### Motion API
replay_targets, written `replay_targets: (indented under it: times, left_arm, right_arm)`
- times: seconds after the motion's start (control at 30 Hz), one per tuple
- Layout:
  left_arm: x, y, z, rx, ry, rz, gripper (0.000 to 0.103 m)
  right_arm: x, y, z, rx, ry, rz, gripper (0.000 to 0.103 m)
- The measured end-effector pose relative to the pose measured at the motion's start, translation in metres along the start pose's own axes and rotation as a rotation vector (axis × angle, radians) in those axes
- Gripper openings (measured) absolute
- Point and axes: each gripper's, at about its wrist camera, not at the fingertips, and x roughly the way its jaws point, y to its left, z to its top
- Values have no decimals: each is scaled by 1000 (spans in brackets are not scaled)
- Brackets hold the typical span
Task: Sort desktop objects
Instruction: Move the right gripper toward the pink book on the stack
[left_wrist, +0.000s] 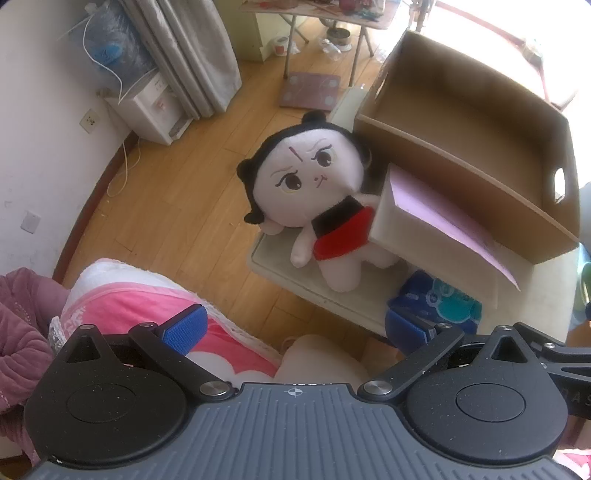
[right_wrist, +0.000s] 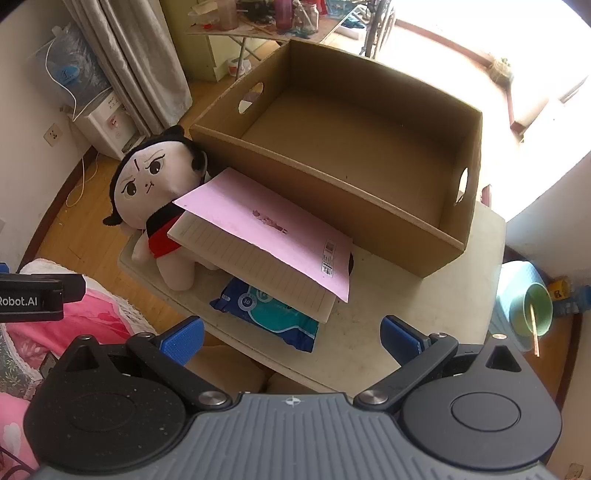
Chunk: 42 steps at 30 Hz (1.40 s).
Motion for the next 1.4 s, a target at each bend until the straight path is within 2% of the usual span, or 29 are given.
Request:
replay_targets:
  times: [0.63,0.87,1.0,1.23,1.33,1.4]
  left_arm:
    - [9,-6,13,6,20,-9,103]
    - [10,-15,22,32,-57,8,103]
    - [10,-17,30,36,-106,-37,103]
    - [11,-15,47,-28,-195,-188,103]
    - [13,-18,53,-38,-229,-223,103]
    - [17,-23,57,-21,-233,-217,103]
  right_arm:
    - [7,-7,8,10,-4,5,103]
    - [7,-24,18,49,-81,2,103]
    - [11,-44,26,94,-120,-15,103]
    - [22,-68,36,119,-166,-10,103]
    - [27,-67,39,84,-185,-59,103]
    - [34,-67,42,76,-181,-91,103]
